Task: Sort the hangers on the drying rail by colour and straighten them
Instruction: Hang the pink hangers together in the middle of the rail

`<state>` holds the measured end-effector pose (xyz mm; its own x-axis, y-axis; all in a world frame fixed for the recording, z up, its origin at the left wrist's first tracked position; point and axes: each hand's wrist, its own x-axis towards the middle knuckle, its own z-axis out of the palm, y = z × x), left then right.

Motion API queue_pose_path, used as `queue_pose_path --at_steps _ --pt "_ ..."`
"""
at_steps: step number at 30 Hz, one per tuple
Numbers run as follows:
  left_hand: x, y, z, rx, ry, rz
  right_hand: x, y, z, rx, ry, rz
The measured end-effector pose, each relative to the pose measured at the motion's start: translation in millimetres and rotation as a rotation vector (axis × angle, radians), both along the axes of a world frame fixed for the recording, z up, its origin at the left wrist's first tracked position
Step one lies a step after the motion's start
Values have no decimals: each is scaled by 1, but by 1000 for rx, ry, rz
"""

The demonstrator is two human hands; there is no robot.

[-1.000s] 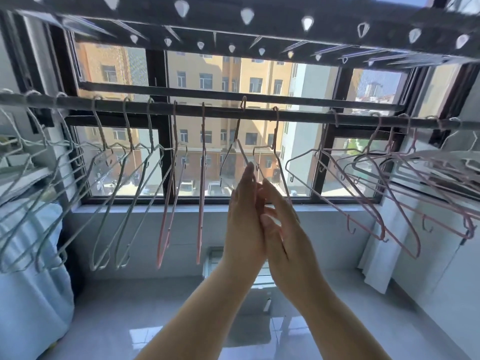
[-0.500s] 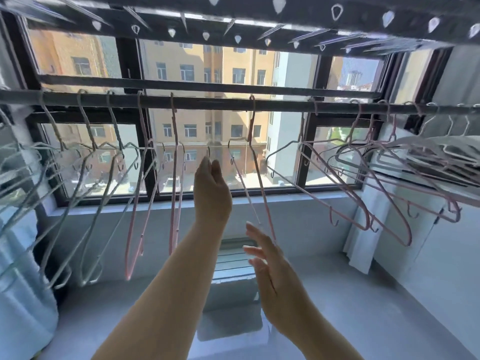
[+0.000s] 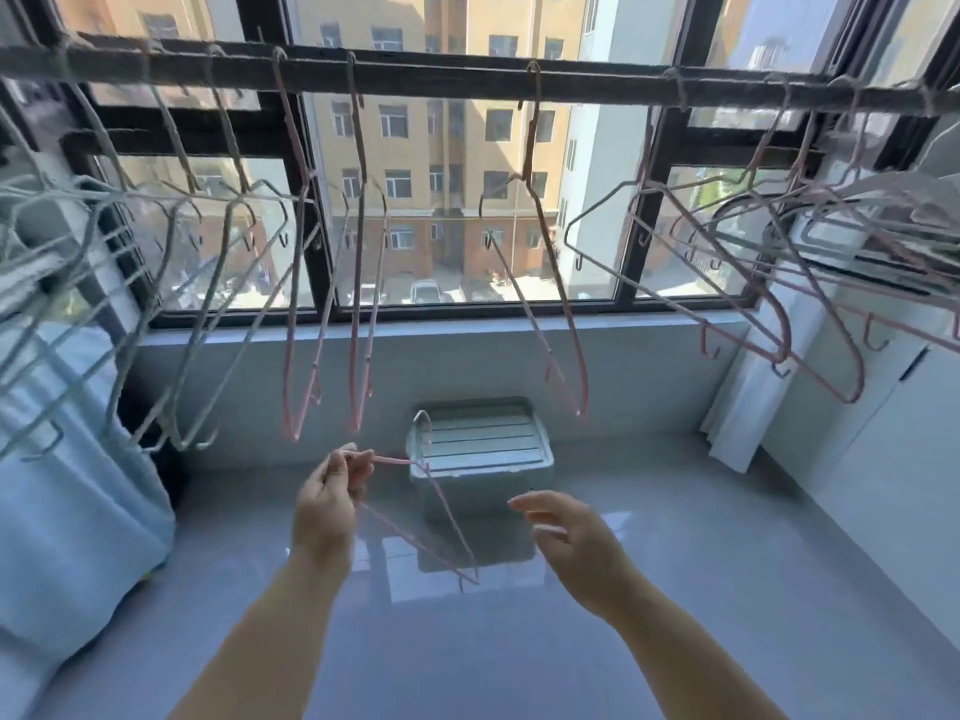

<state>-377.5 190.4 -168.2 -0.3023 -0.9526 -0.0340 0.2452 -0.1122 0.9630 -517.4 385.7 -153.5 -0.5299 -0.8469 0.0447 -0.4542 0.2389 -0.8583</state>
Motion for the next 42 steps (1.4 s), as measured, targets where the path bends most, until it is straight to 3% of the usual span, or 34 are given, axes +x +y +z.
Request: queue_pose_path --at_steps 6,14,19,22,26,29,31,36,42 --pt "67 -21 -27 256 259 2 -15 7 -36 97 -48 -102" --pt "119 -25 -56 392 492 66 -42 22 -46 95 135 -345" --pt "131 -24 -64 393 450 -58 -47 17 -19 264 74 -173" --pt "131 -23 -64 528 392 42 -48 22 3 326 -15 -64" --pt "113 -11 -69 647 -7 19 -28 33 42 242 -184 -147" --pt "88 13 -69 513 -325 -130 2 28 57 122 -345 -162" --pt "67 36 -55 328 -409 -225 23 19 57 83 -410 -167" --pt "35 90 1 -89 -401 -610 61 1 58 -47 -518 -162" --pt "45 108 48 -240 -220 -733 79 -4 76 -238 -664 -11"
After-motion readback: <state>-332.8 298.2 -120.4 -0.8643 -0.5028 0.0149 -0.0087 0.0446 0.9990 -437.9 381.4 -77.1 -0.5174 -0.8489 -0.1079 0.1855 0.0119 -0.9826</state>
